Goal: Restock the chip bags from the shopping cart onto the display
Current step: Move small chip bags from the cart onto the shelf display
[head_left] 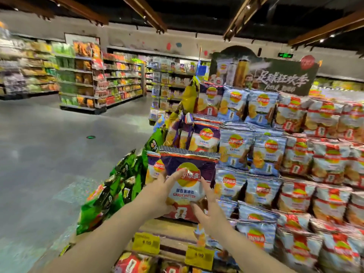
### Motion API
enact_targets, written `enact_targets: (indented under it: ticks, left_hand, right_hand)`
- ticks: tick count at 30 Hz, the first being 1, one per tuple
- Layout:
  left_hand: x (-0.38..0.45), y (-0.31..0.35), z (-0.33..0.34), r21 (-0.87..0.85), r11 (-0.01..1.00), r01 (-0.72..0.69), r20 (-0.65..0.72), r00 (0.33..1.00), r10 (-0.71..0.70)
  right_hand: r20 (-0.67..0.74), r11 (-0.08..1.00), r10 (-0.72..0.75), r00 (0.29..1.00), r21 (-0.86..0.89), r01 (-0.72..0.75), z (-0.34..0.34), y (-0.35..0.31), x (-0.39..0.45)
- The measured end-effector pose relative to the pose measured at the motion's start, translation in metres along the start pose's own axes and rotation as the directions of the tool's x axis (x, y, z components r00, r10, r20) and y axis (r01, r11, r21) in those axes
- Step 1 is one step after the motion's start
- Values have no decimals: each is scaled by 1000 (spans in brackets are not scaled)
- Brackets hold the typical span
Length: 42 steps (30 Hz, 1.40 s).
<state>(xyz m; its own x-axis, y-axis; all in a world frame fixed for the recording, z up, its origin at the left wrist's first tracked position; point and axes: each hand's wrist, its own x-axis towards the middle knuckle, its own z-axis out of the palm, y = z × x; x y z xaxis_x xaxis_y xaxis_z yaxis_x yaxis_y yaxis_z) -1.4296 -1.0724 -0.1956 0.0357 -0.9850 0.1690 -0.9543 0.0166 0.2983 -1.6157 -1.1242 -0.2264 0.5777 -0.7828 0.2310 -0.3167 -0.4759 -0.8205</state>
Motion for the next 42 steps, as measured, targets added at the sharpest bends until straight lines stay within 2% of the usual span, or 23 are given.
enact_targets:
  ticks: [5,12,18,22,27,31,35,38,42]
  left_hand:
    - [27,-59,23,-104,992,-75,105,991,86]
    - [65,-119,62,-227,973,-50,258,960,109]
    - [95,-153,119,-397,918,-19,315,936,156]
    - [115,-161,161,-439,898,-3,330,930,164]
    - [137,-156,198,-491,868,75,391,909,142]
    - [152,-154,229,-535,836,120,389,914,118]
    - [161,-151,252,-609,781,139,398,905,148]
    - [164,-147,264,-624,773,116,401,896,190]
    - [161,-143,271,-608,775,170,412,903,126]
  right_hand:
    - [-74,988,149,986,-21,-150,50,27,35]
    - [-107,945,309,945,-81,-318,100,67,78]
    - [-35,857,426,904,-305,-416,131,116,100]
    - [-11,794,520,854,-363,-488,137,133,110]
    - [-18,772,574,819,-321,-548,137,167,114]
    - [-24,755,602,798,-308,-579,138,199,114]
    - [-62,675,665,744,-375,-635,141,221,123]
    - [-94,585,733,674,-420,-694,143,228,128]
    - [-167,543,752,638,-393,-743,153,229,126]
